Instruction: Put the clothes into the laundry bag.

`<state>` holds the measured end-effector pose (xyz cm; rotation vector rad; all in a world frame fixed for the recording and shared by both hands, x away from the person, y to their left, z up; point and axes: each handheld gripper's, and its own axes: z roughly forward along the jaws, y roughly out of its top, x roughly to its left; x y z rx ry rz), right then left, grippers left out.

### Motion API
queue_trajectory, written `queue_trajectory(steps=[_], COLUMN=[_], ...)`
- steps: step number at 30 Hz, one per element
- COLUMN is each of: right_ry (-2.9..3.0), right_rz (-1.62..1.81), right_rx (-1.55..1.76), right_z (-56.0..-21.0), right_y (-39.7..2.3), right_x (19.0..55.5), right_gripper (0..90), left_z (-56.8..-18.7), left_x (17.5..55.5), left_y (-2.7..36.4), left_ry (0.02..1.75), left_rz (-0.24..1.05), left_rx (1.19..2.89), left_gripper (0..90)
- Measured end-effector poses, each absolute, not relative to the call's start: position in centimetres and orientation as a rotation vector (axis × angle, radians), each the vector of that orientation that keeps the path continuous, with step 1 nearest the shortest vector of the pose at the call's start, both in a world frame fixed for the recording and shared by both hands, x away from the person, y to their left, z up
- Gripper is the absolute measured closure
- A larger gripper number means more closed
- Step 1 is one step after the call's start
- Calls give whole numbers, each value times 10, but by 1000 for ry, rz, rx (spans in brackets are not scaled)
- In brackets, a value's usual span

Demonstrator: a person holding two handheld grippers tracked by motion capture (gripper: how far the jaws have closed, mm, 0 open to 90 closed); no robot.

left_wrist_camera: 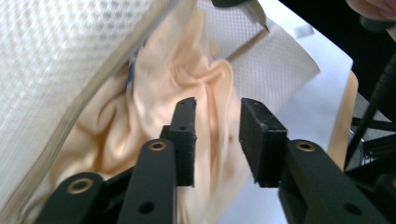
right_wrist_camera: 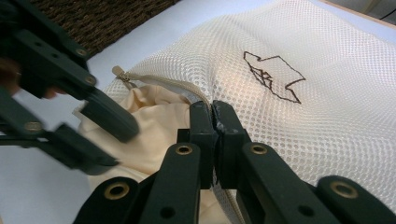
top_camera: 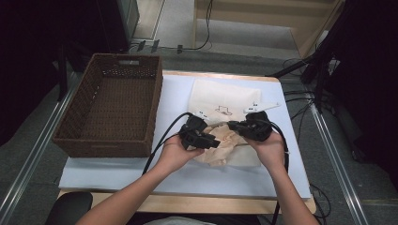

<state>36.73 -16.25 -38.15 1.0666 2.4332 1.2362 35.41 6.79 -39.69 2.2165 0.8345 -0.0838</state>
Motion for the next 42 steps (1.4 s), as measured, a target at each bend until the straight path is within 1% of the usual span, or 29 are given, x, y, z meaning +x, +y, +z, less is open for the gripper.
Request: queue_trajectory(steps=[2, 5, 6, 7, 11, 14, 16, 23, 24, 27, 29, 30, 32, 33, 34, 35, 36, 42], right_ry=[2434, 2430, 2430, 2430, 2429, 2429, 2427, 2427, 2429, 2429, 2429, 2430, 2431, 2432, 2434, 2434, 2434, 2430], right_rz=[1237, 1242, 1242, 1240, 1239, 1239, 1233, 1238, 1243, 1245, 1245, 1249, 1248, 1246, 1243, 1242, 1243, 1241], right_rx=[1078, 1080, 1080, 1080, 1083, 1081, 1080, 1070, 1071, 1072, 1071, 1070, 1066, 1069, 1072, 1070, 1066, 1063], right_z=[-382, -382, -382, -382, -382, -382, -381, -381, -381, -380, -380, -381, -381, -381, -381, -381, -381, -382], right_y=[-163, -164, -164, -164, -165, -165, -165, -165, -165, -165, -165, -165, -164, -164, -163, -163, -163, -162], right_x=[367, 368, 368, 368, 369, 369, 370, 372, 372, 373, 373, 373, 374, 374, 373, 373, 373, 372], right_gripper=[896, 895, 895, 895, 895, 895, 895, 894, 894, 895, 894, 894, 894, 894, 894, 894, 894, 894], left_z=[-396, -394, -393, -392, -392, -394, -396, -406, -408, -414, -418, -420, -424, -425, -428, -429, -431, -437], left_x=[349, 344, 342, 339, 327, 323, 320, 309, 309, 309, 310, 312, 315, 317, 319, 321, 323, 327], left_y=[75, 84, 87, 89, 105, 111, 115, 127, 128, 128, 129, 129, 130, 131, 131, 131, 131, 125], left_ry=[824, 841, 836, 835, 834, 849, 862, 882, 874, 854, 881, 892, 920, 915, 931, 944, 954, 961], left_rz=[-86, -102, -104, -98, -61, -65, -62, -13, -7, 19, 31, 13, -29, -38, -54, -70, -90, -74], left_rx=[2214, 2191, 2191, 2196, 2203, 2190, 2192, 2181, 2186, 2210, 2223, 2212, 2193, 2188, 2186, 2178, 2169, 2158], left_gripper=[606, 518, 518, 482, 452, 442, 413, 396, 410, 492, 491, 488, 451, 450, 431, 392, 381, 359])
